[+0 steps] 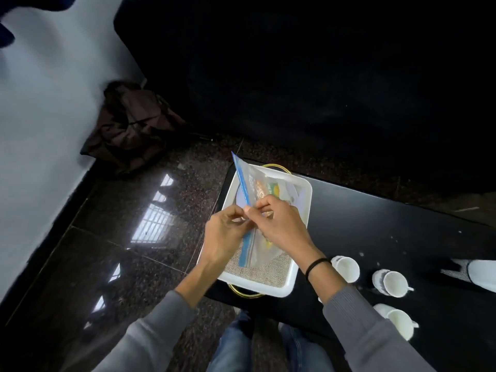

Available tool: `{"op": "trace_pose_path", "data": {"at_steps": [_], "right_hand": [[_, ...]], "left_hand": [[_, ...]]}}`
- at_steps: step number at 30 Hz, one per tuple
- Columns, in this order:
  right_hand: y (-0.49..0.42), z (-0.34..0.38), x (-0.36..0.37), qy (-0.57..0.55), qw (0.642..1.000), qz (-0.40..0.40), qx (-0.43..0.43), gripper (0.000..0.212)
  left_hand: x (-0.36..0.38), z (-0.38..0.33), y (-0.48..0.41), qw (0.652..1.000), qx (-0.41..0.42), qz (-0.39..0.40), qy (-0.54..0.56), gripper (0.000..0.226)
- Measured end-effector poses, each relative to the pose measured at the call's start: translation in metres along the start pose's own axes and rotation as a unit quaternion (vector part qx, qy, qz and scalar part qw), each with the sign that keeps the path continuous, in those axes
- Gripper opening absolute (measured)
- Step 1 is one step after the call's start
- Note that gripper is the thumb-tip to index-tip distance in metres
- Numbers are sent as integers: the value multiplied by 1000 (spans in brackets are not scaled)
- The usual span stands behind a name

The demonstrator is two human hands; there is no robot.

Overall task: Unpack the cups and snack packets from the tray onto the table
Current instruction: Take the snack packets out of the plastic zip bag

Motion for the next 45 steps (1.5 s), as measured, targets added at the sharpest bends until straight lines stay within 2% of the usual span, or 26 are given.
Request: {"op": "trace_pose_path", "data": {"at_steps": [3, 6, 9, 12, 14, 17, 19, 22, 26, 28, 31, 34, 36, 39, 41, 43, 45], "right_hand": [[15, -1, -6, 25, 1000, -16, 11, 35], [25, -7, -15, -20, 998, -32, 42, 33], [35, -11, -21, -48, 997, -39, 55, 31], [41, -15, -23, -59, 996, -30, 57, 28], [44, -18, -25, -55, 996, -30, 64, 27], [48, -19, -27, -16, 997, -41, 57, 27], [50, -17, -30, 29, 996, -61, 57, 28], [52, -15, -36, 91, 989, -93, 75, 29], [60, -8, -50, 221, 956, -179, 70, 18], [63, -4, -56, 277, 936, -209, 58, 13], [66, 3, -61, 320, 922, -217, 30, 19], [67, 9, -60, 334, 923, -188, -30, 22], [67, 12, -58, 346, 920, -170, -66, 28], [66, 15, -56, 352, 915, -159, -120, 30], [64, 16, -57, 354, 912, -154, -138, 30], [63, 16, -61, 336, 915, -170, -141, 28], [65, 15, -66, 297, 923, -203, -135, 21]], "left_hand": [[17, -8, 16, 995, -26, 27, 92, 25], [26, -9, 26, 984, -59, 30, 168, 8], [32, -8, 31, 968, -92, 30, 232, 17], [34, -8, 31, 962, -107, 34, 248, 29], [37, -11, 29, 966, -113, 34, 228, 35], [41, -16, 27, 976, -106, 38, 184, 9], [41, -19, 24, 985, -101, 18, 135, 18], [37, -21, 25, 992, -105, -8, 66, 19], [23, -21, 28, 989, -138, -45, -15, 4], [14, -23, 30, 981, -148, -43, -114, 18], [5, -29, 32, 931, -78, -19, -357, 55], [4, -39, 29, 909, 30, -26, -414, 91], [1, -48, 25, 871, 120, -62, -472, 103], [-2, -63, 19, 790, 247, -88, -554, 94], [0, -69, 14, 749, 299, -50, -590, 62], [3, -76, 14, 731, 312, -15, -607, 25], [9, -80, 20, 730, 273, 3, -626, 29]]}}
Point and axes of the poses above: each hand's wrist, its own y-axis away from the middle knuckle, its own x-axis out of the palm, z = x × y, the point moved 2 cm from there along -y, towards the middle knuckle, and after that the axes turned 1 degree about y, right-handed, at the moved point
